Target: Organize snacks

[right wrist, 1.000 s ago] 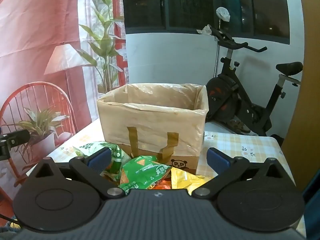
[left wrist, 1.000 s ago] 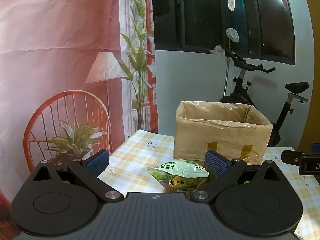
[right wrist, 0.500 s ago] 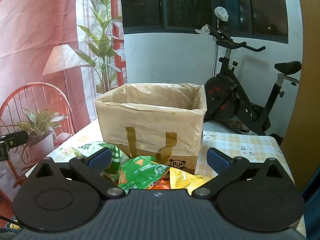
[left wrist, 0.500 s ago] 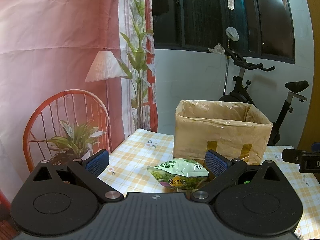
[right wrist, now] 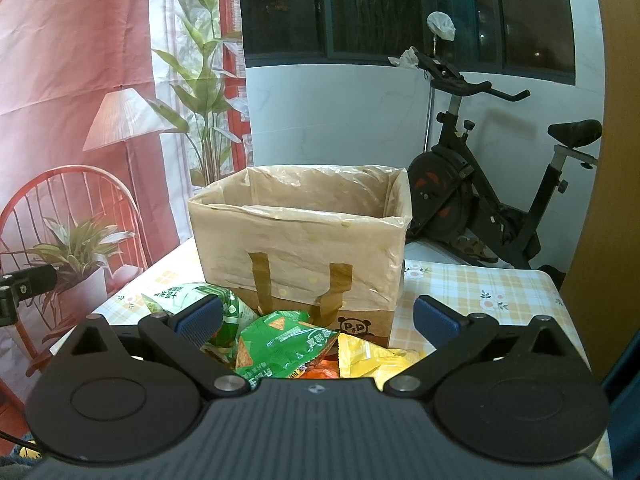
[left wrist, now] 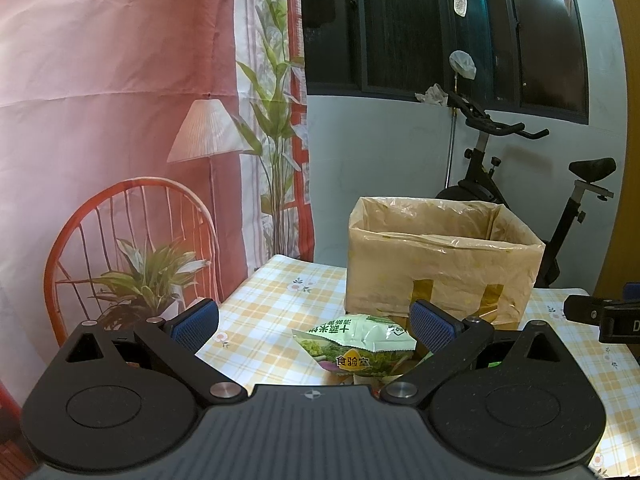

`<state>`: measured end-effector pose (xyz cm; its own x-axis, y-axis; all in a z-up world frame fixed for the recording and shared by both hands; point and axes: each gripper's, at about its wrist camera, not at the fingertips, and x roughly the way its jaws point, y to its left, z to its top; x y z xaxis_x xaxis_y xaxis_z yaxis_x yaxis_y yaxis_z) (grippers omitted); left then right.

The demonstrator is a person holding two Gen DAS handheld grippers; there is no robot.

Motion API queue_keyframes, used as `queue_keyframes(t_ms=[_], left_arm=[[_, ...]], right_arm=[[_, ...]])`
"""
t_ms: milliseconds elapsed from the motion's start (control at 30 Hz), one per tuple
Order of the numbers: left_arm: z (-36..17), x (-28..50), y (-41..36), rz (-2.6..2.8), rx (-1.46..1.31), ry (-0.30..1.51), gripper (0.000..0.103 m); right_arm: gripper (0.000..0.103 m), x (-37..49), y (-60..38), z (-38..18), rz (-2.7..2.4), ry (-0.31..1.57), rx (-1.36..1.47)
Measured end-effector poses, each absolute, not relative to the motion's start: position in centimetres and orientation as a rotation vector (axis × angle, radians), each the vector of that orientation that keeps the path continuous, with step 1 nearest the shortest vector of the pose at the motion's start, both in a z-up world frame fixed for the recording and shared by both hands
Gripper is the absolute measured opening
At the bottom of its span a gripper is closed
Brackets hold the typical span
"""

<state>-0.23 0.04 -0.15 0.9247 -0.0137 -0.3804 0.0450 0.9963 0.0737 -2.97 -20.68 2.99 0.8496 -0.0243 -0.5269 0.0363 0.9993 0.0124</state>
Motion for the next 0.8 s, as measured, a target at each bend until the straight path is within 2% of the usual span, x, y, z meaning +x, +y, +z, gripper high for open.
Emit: queue_keyframes(t_ms=[800], left_arm=[[-0.32,-0.07,-0.02,-0.027,0.081,0.396,0.103]], right_arm=[[0.103,-2.92,-20.80,2.97,-0.032,0.556,0.024]])
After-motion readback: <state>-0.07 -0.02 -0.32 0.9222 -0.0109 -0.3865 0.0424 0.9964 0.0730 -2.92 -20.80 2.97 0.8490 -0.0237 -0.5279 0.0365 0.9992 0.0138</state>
